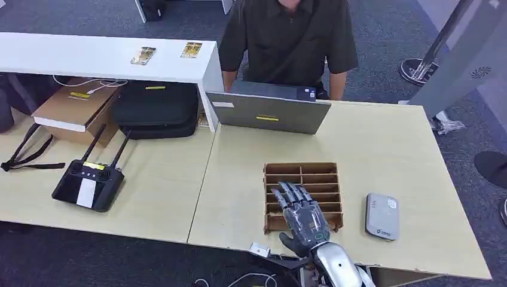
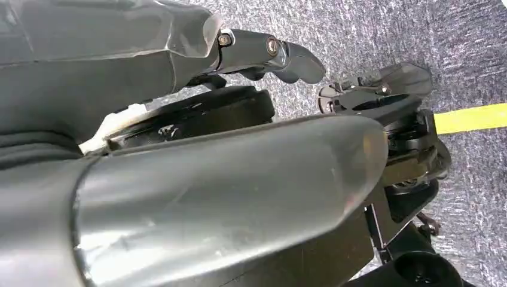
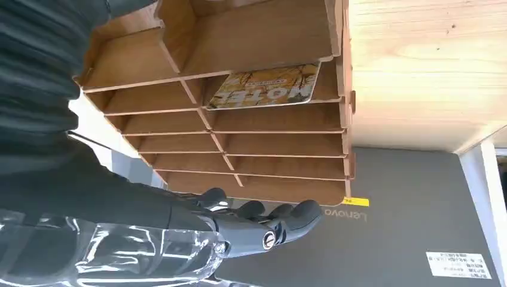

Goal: Pass the card to the sensor for recognition and then transmit it.

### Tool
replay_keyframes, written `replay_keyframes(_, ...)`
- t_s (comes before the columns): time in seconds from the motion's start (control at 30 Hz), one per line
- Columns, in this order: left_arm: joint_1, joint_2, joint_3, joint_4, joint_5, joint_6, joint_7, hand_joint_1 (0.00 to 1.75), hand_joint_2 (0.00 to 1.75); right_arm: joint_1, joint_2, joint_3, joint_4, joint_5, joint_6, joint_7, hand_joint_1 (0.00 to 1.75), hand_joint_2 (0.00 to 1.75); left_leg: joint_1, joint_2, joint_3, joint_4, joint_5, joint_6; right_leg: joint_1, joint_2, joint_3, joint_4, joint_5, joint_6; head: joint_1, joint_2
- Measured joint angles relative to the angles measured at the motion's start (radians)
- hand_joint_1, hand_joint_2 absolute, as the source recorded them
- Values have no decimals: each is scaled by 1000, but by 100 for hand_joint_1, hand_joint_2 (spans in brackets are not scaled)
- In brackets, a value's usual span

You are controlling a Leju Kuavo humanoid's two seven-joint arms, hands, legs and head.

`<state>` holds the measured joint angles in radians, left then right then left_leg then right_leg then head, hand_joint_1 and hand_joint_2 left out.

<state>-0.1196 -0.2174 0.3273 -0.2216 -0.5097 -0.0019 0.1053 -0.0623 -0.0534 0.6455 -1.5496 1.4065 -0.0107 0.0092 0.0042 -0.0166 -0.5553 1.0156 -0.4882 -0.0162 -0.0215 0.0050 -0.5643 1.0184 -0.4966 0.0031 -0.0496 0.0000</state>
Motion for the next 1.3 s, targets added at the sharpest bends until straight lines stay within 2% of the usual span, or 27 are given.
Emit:
replay_keyframes(0.2,-1,0,-2,0,-1,0,1,0,0,-2,5,0,6,6,-2,-4,0,175,0,0,0,0,0,0,0,0,0,0,0,0,0,0)
replay_keyframes(0.47,-3,-1,-5,0,-2,0,3,0,0,-27,42,5,33,12,-4,-12,0,175,0,0,0,0,0,0,0,0,0,1,0,0,0,0)
replay_keyframes(0.67,-3,-2,-5,0,4,1,3,0,0,-35,43,5,42,24,-3,-13,2,175,0,0,0,0,0,0,0,0,0,0,0,0,0,0)
replay_keyframes(0.7,-3,-1,-5,0,5,2,2,0,0,-35,43,5,42,25,-3,-13,24,175,0,0,0,0,0,0,0,0,0,0,0,0,0,0)
replay_keyframes(0.73,-2,-1,-5,0,5,2,1,0,0,-35,43,5,43,27,-3,-13,68,175,0,0,0,0,0,0,0,0,0,0,0,0,0,0)
replay_keyframes(0.77,-2,-1,-5,0,5,2,0,0,0,-35,42,5,43,30,-3,-14,93,175,0,0,0,0,0,0,0,0,0,0,0,0,0,0)
replay_keyframes(0.8,-2,-1,-5,0,5,2,0,0,0,-35,42,5,44,31,-4,-14,131,175,0,0,0,0,0,0,0,0,0,0,0,0,0,0)
replay_keyframes(0.87,-2,-1,-5,0,5,2,0,0,0,-36,40,5,45,31,-5,-16,164,175,0,0,0,0,0,0,0,0,0,0,0,0,0,0)
replay_keyframes(1.03,-2,-1,-5,0,5,3,0,0,0,-37,36,5,53,32,-11,-19,171,175,0,0,0,0,0,0,0,0,0,0,0,0,0,0)
replay_keyframes(1.3,-2,0,-5,0,3,0,0,0,0,-36,35,5,52,36,-13,-12,164,175,0,0,0,0,0,0,0,0,0,0,0,0,0,0)
